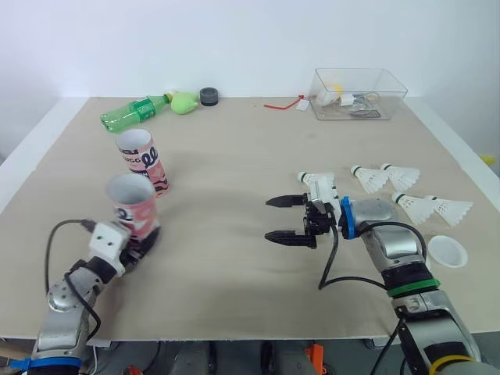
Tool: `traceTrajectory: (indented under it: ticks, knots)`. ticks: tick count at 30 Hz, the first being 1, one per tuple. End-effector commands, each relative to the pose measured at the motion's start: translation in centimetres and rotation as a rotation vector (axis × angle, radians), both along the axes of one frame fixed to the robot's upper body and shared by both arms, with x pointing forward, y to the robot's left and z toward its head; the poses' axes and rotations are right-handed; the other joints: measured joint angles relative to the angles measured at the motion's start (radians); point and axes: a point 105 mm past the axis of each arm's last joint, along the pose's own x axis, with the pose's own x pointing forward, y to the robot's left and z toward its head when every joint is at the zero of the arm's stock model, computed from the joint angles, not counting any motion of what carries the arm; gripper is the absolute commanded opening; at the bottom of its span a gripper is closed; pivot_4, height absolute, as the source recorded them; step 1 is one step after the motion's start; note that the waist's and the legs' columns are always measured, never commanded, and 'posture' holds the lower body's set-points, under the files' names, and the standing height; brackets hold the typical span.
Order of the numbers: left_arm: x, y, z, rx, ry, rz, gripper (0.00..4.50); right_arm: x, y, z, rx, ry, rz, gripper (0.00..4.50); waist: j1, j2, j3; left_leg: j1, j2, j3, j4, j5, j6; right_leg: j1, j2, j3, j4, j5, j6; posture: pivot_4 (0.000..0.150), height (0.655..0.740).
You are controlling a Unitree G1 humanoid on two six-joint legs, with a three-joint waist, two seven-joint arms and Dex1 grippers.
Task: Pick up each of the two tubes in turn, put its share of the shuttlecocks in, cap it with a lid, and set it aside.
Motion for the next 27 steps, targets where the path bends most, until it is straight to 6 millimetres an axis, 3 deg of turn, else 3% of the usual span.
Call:
traceTrajectory:
  ticks: [1,5,12,17,27]
  knots:
    - [-1.3,-4.6,-0.7,0.123,0.09,-0.367,2.86,-0.7,-1.1,1.8,0.013,-0.047,0.005,4.5,0.001,0.0,0.0,0.0,0.0,0.001,0.0,0.0,0.0,0.0,-0.001,0.0,0.0,0.0,0.0,0.15,0.74]
    - [-1.0,-6.8,0.7,0.25,0.145,-0.656,2.86,-1.5,-2.0,1.5,-0.02,-0.037,0.001,4.5,0.003,-0.001,0.0,-0.001,0.0,0.003,0.0,-0.001,0.001,-0.001,0.0,-0.001,-0.001,-0.001,0.001,0.15,0.74]
    - [0.6,-10.1,2.7,0.411,0.253,-0.986,2.86,-2.0,-3.1,1.4,-0.038,-0.042,-0.05,4.5,-0.003,-0.002,0.001,-0.004,0.0,0.0,0.0,-0.002,0.002,-0.003,0.012,0.003,0.0,-0.003,0.008,0.15,0.74]
    - [1.6,-12.3,3.4,0.456,0.279,-1.102,2.86,-2.8,-4.2,1.3,-0.02,-0.029,-0.123,4.5,-0.009,-0.002,0.002,-0.012,0.0,-0.001,0.002,-0.002,0.003,-0.009,0.013,0.003,0.001,-0.004,0.009,0.15,0.74]
    - [1.6,-13.6,3.5,0.457,0.28,-1.168,2.86,-3.5,-5.2,1.2,-0.001,-0.013,-0.219,4.5,-0.012,-0.003,0.002,-0.016,0.001,-0.001,0.009,-0.002,0.004,-0.011,0.013,0.003,0.003,-0.004,0.014,0.15,0.74]
